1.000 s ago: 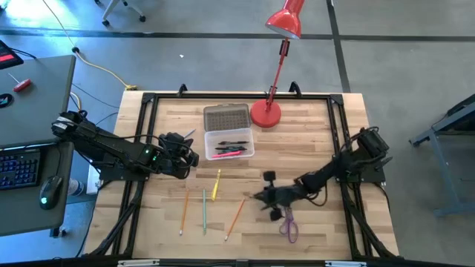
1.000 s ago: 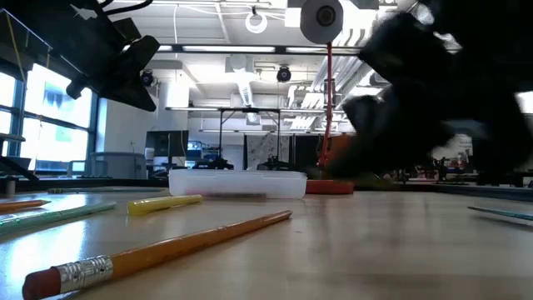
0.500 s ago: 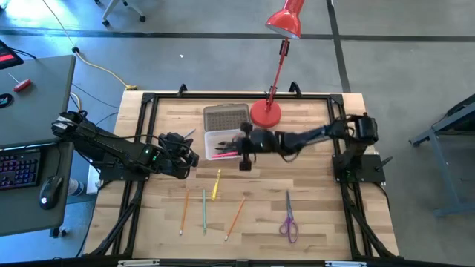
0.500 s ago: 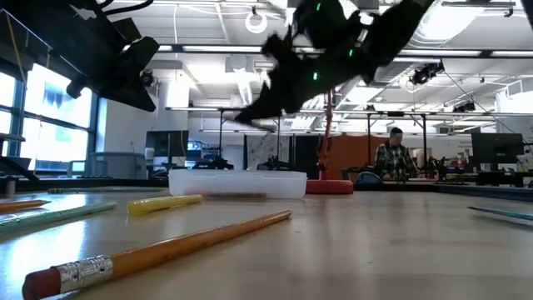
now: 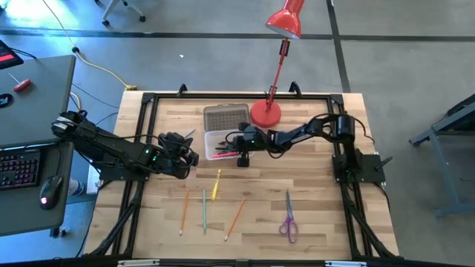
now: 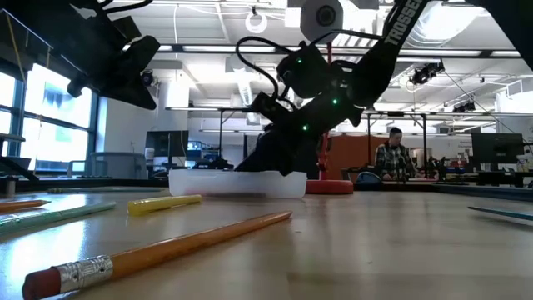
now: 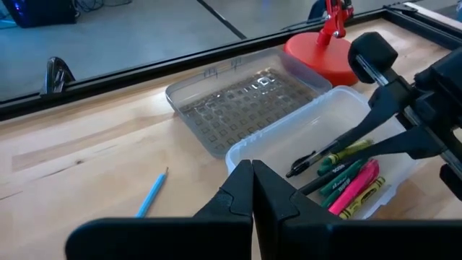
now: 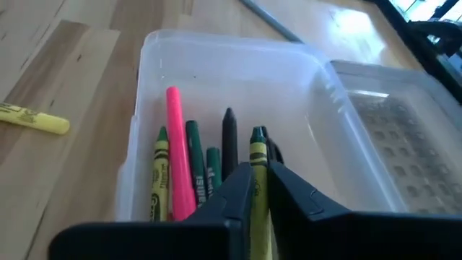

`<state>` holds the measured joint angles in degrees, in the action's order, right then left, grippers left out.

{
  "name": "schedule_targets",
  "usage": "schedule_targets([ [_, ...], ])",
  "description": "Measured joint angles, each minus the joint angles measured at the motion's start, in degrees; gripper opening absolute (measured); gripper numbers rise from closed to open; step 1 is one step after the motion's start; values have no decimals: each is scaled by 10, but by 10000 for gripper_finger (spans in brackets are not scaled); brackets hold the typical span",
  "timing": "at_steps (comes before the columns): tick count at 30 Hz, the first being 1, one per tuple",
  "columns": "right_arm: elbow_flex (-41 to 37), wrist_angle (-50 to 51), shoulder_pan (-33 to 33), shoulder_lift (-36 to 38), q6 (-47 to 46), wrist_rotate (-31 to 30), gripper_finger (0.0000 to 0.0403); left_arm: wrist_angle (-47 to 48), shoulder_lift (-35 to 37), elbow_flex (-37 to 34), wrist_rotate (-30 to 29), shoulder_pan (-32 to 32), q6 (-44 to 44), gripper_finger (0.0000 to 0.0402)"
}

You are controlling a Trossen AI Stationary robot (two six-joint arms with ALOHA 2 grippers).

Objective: Pick & place school supplies into a supply box
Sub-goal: Put the green crayon into the black supply box, then put the yellow pen into the black supply box

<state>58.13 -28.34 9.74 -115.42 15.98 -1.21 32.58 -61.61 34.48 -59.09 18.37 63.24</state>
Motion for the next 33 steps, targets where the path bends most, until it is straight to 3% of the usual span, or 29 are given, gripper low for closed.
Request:
schedule_targets([
  [9, 0, -7, -22, 8, 15, 4, 78, 1, 0, 0, -3, 0, 0, 31],
  [17, 0, -6, -102, 22, 67, 209, 74, 2, 0, 0, -1, 0, 0, 31],
  [19, 0, -11, -122, 19, 79, 205, 74, 1, 0, 0, 0, 0, 0, 31],
  [22, 5, -19, -142, 8, 94, 149, 74, -1, 0, 0, 0, 0, 0, 31],
  [26, 65, 24, -151, -15, 96, 169, 74, 1, 0, 7, -7, 0, 0, 31],
  [33, 208, 238, -150, -78, 144, 176, 74, 1, 0, 45, -8, 0, -51, 31],
])
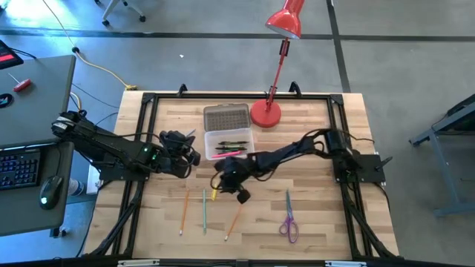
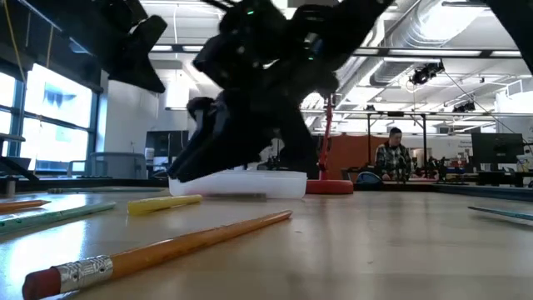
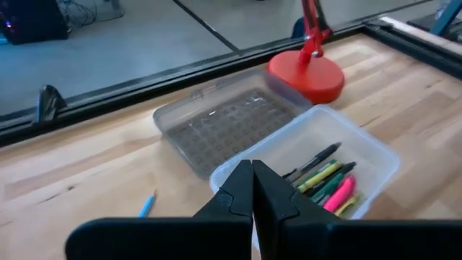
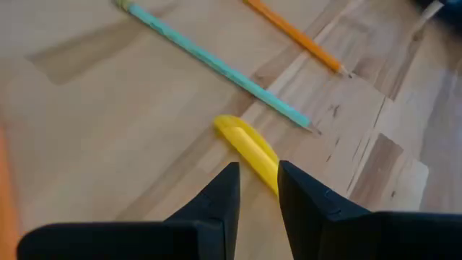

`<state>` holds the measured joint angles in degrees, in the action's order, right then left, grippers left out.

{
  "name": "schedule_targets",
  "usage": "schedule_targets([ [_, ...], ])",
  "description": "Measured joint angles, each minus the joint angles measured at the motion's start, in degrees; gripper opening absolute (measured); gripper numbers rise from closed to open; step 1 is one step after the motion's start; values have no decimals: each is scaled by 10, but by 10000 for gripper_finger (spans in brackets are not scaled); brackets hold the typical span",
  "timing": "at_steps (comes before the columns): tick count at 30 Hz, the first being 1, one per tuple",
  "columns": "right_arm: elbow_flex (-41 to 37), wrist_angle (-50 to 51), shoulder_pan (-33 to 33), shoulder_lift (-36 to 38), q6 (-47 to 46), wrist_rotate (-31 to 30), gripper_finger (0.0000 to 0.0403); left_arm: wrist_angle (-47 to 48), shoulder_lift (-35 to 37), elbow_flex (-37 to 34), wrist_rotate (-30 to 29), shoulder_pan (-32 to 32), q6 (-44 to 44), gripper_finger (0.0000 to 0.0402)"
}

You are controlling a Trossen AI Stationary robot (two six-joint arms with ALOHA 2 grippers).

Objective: Pick & place school supplies into a supply box
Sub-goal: Put the yellow pen into the black supply box

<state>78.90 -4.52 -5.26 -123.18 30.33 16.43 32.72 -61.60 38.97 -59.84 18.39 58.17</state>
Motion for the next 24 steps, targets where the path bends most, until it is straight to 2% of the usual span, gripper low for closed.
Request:
schedule_targets([
  [9, 85, 33, -2, -63, 52, -9, 74, 18, 0, 7, 20, 0, -10, 31],
  [17, 74, 70, -2, -70, 122, -31, 73, 21, 0, 7, 21, 0, -10, 31],
  [20, 73, 75, -2, -70, 103, -32, 65, 20, 0, 7, 21, 0, -11, 31],
  [24, 72, 70, -3, -69, 13, -43, 30, 21, 0, 7, 22, 0, -11, 31],
])
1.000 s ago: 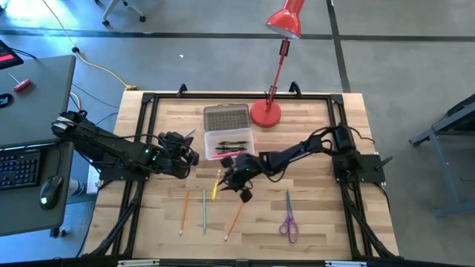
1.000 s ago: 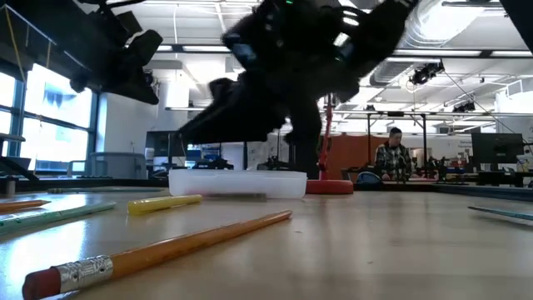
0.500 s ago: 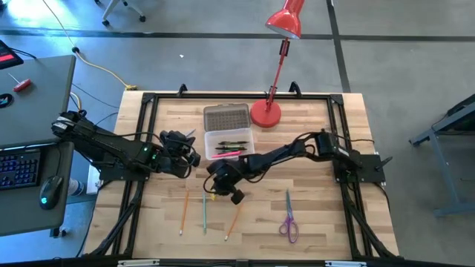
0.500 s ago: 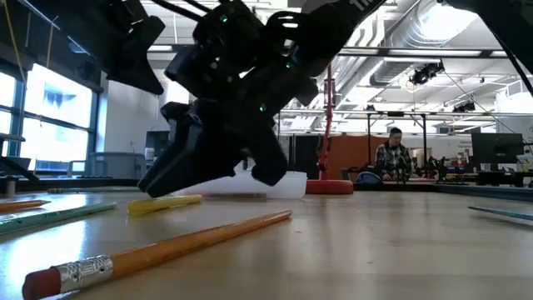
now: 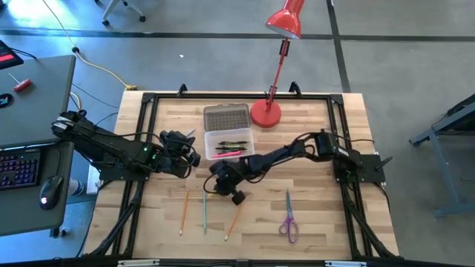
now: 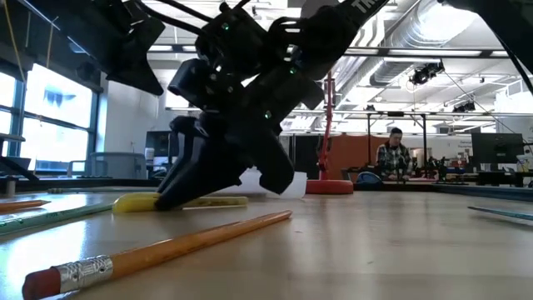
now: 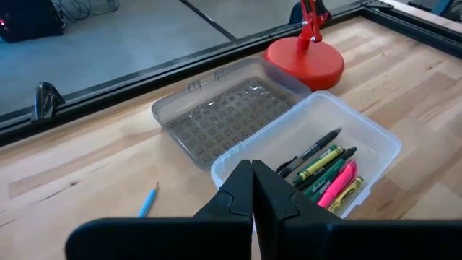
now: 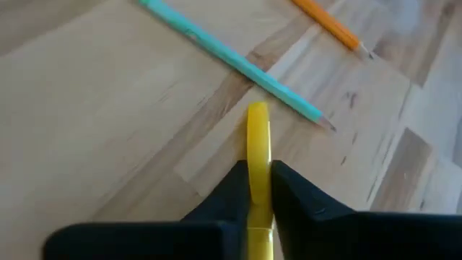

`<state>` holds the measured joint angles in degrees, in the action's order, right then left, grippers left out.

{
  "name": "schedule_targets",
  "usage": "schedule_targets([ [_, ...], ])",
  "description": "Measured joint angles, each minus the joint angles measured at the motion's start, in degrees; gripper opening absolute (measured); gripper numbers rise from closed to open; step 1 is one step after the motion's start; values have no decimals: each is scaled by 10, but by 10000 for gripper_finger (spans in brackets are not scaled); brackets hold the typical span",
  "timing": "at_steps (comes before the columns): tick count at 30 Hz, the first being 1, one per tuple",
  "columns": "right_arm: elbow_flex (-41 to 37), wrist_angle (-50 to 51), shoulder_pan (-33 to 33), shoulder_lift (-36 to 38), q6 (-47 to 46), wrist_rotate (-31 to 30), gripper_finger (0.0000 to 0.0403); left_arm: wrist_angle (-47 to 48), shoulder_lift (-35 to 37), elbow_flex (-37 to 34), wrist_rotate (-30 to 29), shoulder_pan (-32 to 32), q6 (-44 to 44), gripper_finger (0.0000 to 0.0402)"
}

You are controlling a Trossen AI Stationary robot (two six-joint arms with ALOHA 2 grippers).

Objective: Pick & place school supplies into a supply box
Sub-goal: Put the yellow pen into the black supply box, then put the right orange pencil into the black supply box

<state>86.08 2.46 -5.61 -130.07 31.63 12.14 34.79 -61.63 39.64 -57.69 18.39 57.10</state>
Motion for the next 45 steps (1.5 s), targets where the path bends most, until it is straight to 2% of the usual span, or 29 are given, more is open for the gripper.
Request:
schedule_targets([
  [2, 0, -1, -1, 2, -27, -5, 13, 0, 0, 0, 0, 0, 0, 31],
  [5, -1, 9, -1, 13, -51, -15, 17, 1, 0, 0, 0, 0, 0, 31],
  [8, -3, 42, -2, 41, -57, -60, 29, 2, 0, 0, 1, 0, 0, 31],
  [13, -1, 85, 7, 120, 9, -178, 21, 0, 0, 0, 1, 0, 0, 31],
  [15, -1, 82, 25, 138, 16, -191, 14, 0, 0, 0, 1, 0, 0, 31],
  [21, -10, 6, 103, 138, -79, -128, 20, -3, 0, 0, 1, 0, 0, 31],
  [25, -49, -36, 140, 114, -83, -162, 25, -4, 0, 0, 1, 0, 0, 31],
  [30, -104, -106, 175, 108, -86, -168, 25, -3, 0, 0, 1, 0, 0, 31],
  [37, -139, -156, 196, 107, -145, -145, 58, -3, 0, 0, -2, 0, 0, 31],
  [45, -133, -151, 176, 107, -135, -123, 91, -3, 0, 0, -5, 0, 0, 31],
])
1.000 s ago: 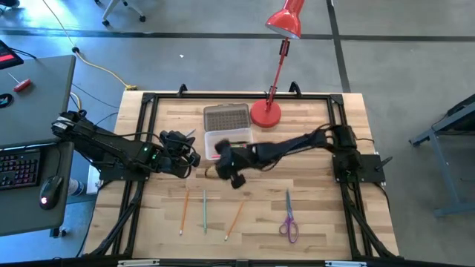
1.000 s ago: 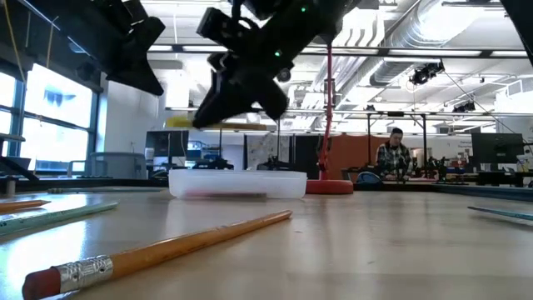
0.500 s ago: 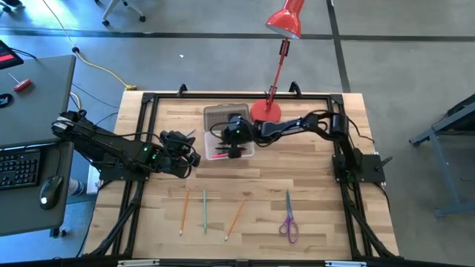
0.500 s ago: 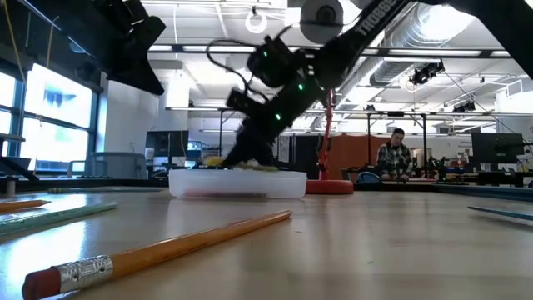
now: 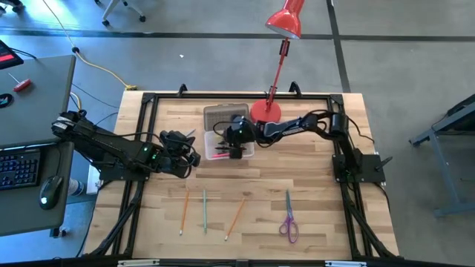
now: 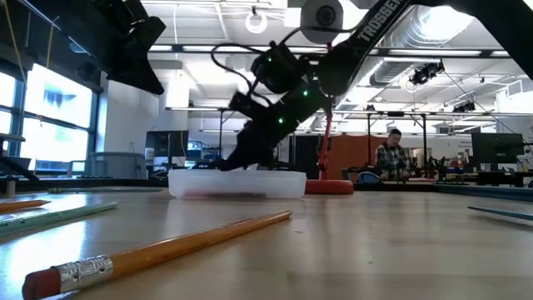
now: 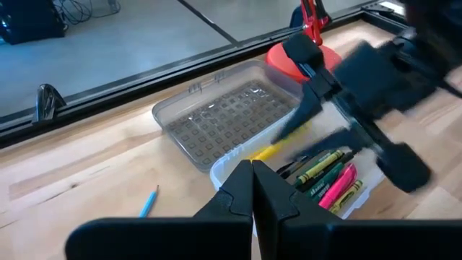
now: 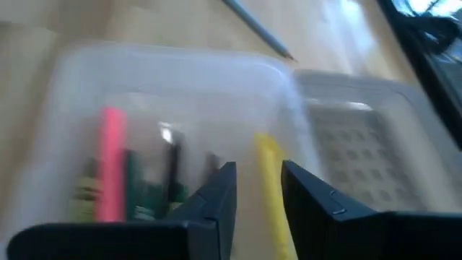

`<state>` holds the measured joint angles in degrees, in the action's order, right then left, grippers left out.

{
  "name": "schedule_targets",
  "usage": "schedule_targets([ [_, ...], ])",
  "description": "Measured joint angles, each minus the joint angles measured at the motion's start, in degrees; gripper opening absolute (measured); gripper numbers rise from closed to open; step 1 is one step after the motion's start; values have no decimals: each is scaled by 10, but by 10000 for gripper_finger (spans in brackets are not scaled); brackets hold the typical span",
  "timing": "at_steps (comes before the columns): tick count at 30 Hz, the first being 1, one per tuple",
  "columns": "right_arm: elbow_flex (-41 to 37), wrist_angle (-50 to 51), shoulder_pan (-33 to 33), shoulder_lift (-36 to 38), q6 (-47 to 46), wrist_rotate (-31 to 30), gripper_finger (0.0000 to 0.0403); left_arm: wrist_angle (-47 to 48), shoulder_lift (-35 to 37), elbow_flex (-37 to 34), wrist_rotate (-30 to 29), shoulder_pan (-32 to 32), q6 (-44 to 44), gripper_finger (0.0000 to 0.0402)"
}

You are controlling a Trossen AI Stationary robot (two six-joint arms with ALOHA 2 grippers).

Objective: Pick & place school supplies into a supply box
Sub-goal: Put the right orange pencil into the black supply box

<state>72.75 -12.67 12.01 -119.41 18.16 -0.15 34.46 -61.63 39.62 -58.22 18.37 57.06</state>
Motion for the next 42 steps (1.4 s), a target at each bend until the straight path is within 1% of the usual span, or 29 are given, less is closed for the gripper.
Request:
schedule_targets([
  [2, 2, -2, -20, 5, 0, 41, 93, 0, 0, 0, 0, 0, 0, 31],
  [7, 4, -8, -90, 13, 3, 198, 94, 0, 0, 0, 0, 0, 0, 31],
  [9, 4, 13, -121, 13, 7, 236, 94, 0, 0, 0, 0, 0, -3, 31],
  [10, 4, 28, -138, 13, 18, 245, 94, 0, 0, 0, 0, 0, -3, 31],
  [15, 3, 107, -213, 12, 77, 236, 94, 0, 0, 0, 0, 0, -3, 31],
  [18, 3, 142, -250, 12, 92, 228, 94, -1, 0, 0, 0, 0, -3, 31],
  [20, 0, 145, -269, 12, 93, 226, 94, -4, 0, 0, 0, 0, -2, 31],
  [22, -11, 122, -283, 12, 94, 222, 94, -7, 0, 0, 0, 0, -3, 31],
  [25, -43, 52, -294, 12, 94, 212, 94, -20, 0, 0, 0, 0, -2, 31],
  [28, -70, -30, -293, 12, 90, 209, 94, -25, 0, 0, 1, 0, -3, 31],
  [30, -85, -63, -289, 12, 90, 208, 94, -29, 0, 0, 1, 0, -3, 31],
  [36, -110, -76, -277, 12, 89, 213, 94, -31, 0, 0, 1, 0, -14, 31],
  [39, -128, -81, -277, 12, 88, 199, 94, -31, 0, 0, 1, 0, -15, 31],
  [42, -142, -92, -272, 8, 88, 201, 94, -31, 0, 0, 1, 0, -15, 31],
])
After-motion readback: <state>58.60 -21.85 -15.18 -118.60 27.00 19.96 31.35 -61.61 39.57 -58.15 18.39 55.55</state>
